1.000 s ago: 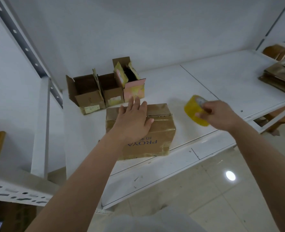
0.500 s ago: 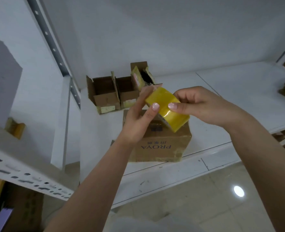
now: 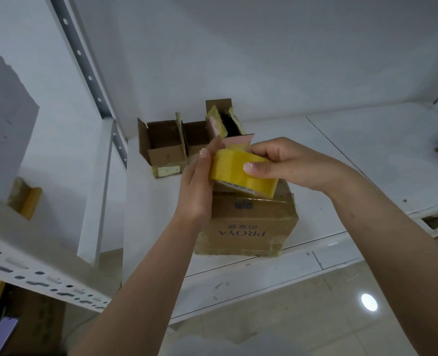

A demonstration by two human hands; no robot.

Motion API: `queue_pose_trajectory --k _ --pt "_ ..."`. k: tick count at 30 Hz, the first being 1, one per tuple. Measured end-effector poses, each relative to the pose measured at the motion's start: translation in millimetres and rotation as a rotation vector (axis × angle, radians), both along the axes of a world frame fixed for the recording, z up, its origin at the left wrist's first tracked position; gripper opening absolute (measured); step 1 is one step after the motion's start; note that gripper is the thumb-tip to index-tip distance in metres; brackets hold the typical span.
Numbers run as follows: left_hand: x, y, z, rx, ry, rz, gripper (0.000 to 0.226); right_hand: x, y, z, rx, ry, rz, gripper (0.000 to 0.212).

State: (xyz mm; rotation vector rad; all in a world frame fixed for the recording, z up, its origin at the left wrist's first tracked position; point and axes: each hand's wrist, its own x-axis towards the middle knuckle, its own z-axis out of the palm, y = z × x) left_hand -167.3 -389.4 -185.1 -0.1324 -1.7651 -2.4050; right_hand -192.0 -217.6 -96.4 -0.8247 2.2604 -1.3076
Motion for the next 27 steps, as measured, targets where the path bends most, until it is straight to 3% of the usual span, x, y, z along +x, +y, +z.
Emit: queue_pose_trajectory --k 4,9,12,16,20,23,27 --pt "-1.1 -0.7 -1.3 0.028 0.02 0.03 0.035 -9.1 14.7 -5.3 -0.045 -0.128 0.039 0.01" --pt "1.2 8.2 1.3 0.054 -0.024 0.101 0.037 -20.5 26.0 3.7 -0.245 -0.177 -0.037 0.02" --pt "1.7 6.1 3.0 0.14 -0.104 0.151 0.035 -22.1 31.4 1.8 -0.166 -0.203 -0.019 0.011" --pt "-0.7 -0.6 4.5 0.271 -0.161 0.167 0.031 -24.7 31.2 3.5 -0.012 -0.124 -0.142 0.044" --pt "0.3 -2.5 5.8 0.317 -0.161 0.179 0.036 -19.2 31.8 5.3 0.013 -0.072 -0.153 0.052" --pt "1.8 -10.5 6.2 0.226 -0.14 0.185 0.035 -15.5 27.2 6.8 0.076 -0.04 -0.125 0.054" --pt "12.4 -35.3 2.9 -0.006 -0.173 0.24 0.029 -7.4 8.3 9.7 0.087 -0.024 -0.099 0.019"
